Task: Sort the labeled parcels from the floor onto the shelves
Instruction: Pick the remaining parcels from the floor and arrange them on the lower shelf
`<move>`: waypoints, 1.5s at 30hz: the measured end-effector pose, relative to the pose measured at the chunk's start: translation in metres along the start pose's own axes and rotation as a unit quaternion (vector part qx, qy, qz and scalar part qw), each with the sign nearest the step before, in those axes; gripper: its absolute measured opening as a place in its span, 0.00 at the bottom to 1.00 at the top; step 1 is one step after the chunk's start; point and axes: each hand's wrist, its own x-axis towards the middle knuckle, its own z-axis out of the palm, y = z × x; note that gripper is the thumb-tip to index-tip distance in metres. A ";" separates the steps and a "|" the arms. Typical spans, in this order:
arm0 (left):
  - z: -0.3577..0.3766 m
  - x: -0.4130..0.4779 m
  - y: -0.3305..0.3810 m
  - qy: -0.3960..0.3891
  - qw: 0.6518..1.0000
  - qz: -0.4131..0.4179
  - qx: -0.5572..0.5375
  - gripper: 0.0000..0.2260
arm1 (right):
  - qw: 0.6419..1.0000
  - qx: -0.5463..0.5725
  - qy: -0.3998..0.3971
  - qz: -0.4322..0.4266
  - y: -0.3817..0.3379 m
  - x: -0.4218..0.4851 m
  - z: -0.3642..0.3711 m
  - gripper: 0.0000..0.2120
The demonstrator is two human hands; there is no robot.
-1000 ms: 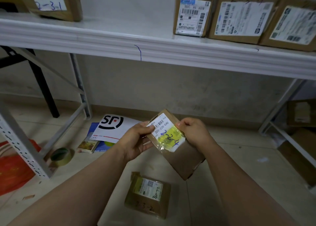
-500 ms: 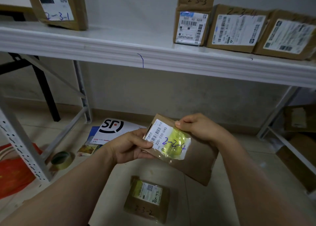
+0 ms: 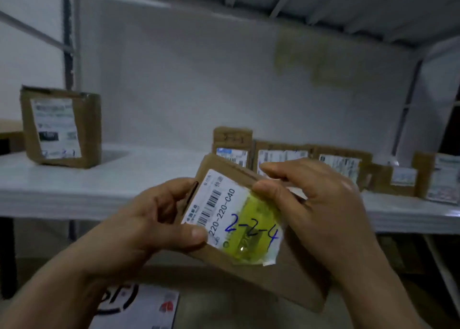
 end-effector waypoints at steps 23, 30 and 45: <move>0.040 0.167 0.105 0.185 0.939 0.288 0.041 0.25 | 0.882 0.324 0.294 0.174 0.067 0.112 -0.026 0.20; 0.060 0.227 0.109 0.258 0.892 0.362 0.077 0.17 | 0.862 0.321 0.355 0.168 0.102 0.134 -0.026 0.13; 0.073 0.342 0.261 0.259 0.891 0.331 0.173 0.26 | 0.826 0.333 0.378 0.252 0.127 0.314 -0.122 0.18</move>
